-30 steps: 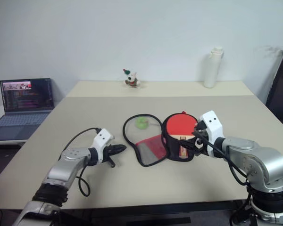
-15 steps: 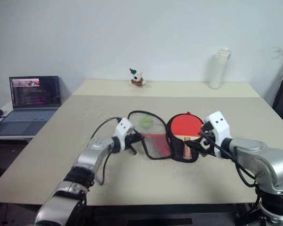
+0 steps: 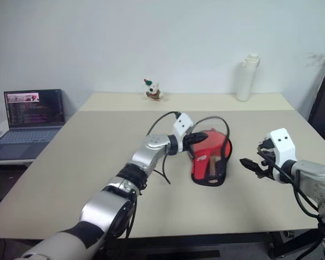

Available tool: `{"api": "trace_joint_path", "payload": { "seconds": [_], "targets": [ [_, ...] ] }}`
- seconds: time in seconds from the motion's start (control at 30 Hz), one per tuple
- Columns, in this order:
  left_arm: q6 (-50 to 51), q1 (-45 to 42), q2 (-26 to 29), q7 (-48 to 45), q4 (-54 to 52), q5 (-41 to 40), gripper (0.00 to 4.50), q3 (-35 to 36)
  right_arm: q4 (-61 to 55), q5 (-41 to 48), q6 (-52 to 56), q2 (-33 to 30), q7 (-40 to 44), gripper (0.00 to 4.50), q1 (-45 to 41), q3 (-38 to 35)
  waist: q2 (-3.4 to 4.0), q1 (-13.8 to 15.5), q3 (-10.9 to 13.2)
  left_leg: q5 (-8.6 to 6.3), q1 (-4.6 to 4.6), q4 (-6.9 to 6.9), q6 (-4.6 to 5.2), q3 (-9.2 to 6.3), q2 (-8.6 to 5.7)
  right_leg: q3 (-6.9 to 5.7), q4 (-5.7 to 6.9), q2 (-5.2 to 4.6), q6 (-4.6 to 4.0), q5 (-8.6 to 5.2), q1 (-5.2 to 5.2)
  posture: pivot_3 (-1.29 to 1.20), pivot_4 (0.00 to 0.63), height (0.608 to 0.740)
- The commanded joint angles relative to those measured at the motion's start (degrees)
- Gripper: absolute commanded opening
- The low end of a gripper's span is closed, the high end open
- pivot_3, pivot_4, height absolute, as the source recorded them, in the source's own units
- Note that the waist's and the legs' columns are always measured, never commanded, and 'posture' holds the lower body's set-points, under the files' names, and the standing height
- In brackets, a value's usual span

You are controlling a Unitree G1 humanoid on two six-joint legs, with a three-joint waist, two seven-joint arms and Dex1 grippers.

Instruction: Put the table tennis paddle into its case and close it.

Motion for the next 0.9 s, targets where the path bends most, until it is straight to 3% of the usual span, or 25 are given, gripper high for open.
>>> {"api": "trace_joint_path", "payload": {
  "seconds": [0.03, 0.13, 0.27, 0.5, 0.7, 0.9],
  "targets": [
    [-3.07, -1.83, 0.23, 0.02, 1.02, 0.08, 0.07, 1.27, 0.61, -0.59, -2.11, 0.39, -0.98, 3.96, -1.1, -1.44, 0.0, -0.08, 0.0, 0.0, 0.0, 0.0, 0.0, 0.0, 0.0, 0.0, 0.0, 0.0, 0.0, 0.0, 0.0, 0.0, 0.15, 0.74],
    [-3.02, -0.87, 1.63, -1.17, 0.21, -0.63, 0.07, 2.12, 2.71, -0.46, -3.17, 2.38, -1.53, 3.96, -1.81, -0.54, -0.01, -0.11, 0.0, 0.0, -0.01, 0.01, 0.0, 0.0, -0.03, 0.01, 0.0, -0.03, 0.02, 0.01, 0.0, 0.0, 0.15, 0.74],
    [0.09, 4.43, 5.85, -5.11, -6.37, -2.77, 0.0, 3.92, 8.51, -1.76, -6.72, 7.27, -2.15, 4.49, -3.91, 3.26, 0.02, -0.68, -0.01, 0.0, 0.04, 0.0, 0.0, 0.01, -0.02, 0.07, 0.02, -0.03, 0.03, 0.02, 0.01, 0.0, 0.15, 0.74],
    [16.47, 23.25, 15.91, -15.35, -37.13, -12.89, 0.0, 6.12, 27.26, -8.25, -16.7, 15.2, -2.09, 4.49, -11.5, 10.81, 0.05, -1.1, 0.0, 0.01, 0.31, -0.05, -0.01, 0.26, 0.5, 0.39, 0.27, 0.03, -0.26, 0.17, 0.01, 0.0, 0.15, 0.74],
    [24.95, 30.75, 20.66, -14.14, -50.15, -16.56, 0.0, 7.79, 42.25, -13.98, -25.59, 17.02, -1.49, 4.49, -16.32, 13.79, 0.04, -0.27, -0.01, 0.01, 0.34, 0.02, -0.02, 0.34, 0.45, 0.32, 0.17, -0.02, -0.21, 0.2, 0.14, 0.0, 0.15, 0.74],
    [27.12, 32.67, 21.63, -12.36, -54.03, -17.32, 0.0, 7.86, 49.42, -16.95, -28.42, 17.5, 1.69, 4.49, -17.93, 16.14, 0.03, -0.62, -0.02, 0.0, 0.38, 0.01, -0.01, 0.49, 0.49, 0.36, 0.15, -0.01, -0.2, 0.23, 0.13, 0.0, 0.15, 0.74]
  ]
}}
